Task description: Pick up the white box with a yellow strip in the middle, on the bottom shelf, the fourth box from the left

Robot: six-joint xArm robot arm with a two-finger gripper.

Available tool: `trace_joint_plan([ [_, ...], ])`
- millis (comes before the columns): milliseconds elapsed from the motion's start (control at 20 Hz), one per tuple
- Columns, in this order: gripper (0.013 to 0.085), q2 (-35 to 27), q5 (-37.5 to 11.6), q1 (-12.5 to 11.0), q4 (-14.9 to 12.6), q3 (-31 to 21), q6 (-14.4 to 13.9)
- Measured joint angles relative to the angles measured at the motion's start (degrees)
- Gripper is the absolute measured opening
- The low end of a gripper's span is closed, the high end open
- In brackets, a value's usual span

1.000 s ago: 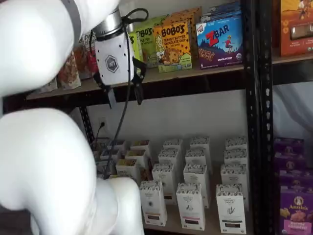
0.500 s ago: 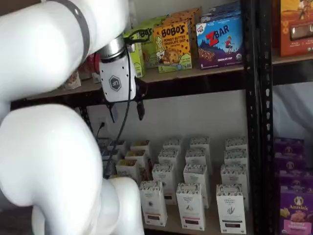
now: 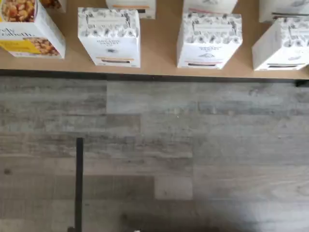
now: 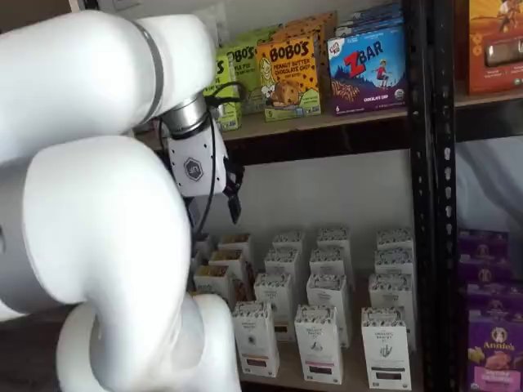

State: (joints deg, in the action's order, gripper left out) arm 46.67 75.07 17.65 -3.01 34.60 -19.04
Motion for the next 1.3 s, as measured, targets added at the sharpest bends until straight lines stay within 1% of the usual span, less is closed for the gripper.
trace_joint_plan([
  [100, 0.085, -0.79, -2.55, 0.49, 0.46, -0.98, -0.47],
  [250, 0.085, -2.82, -5.35, 1.63, 0.35, -1.76, -1.75],
  [350, 0.085, -4.31, -7.49, 2.68, -0.45, -2.37, -3.17],
  [550, 0.085, -7.94, -10.33, 4.35, -0.77, -2.8, -5.18],
  [700, 0.085, -10.88, -12.66, 6.03, -2.03, -3.03, -7.58],
  [750, 0.085, -11.94, -13.43, 6.35, -1.88, -3.03, -7.92],
  [900, 0.085, -15.33, -17.05, 7.91, -3.29, -3.39, -10.5],
  [1100, 0.085, -19.35, -22.21, 8.57, -3.37, -3.9, -11.65],
  [1300, 0.085, -23.54, -26.91, 8.55, -2.54, -4.1, -11.43],
])
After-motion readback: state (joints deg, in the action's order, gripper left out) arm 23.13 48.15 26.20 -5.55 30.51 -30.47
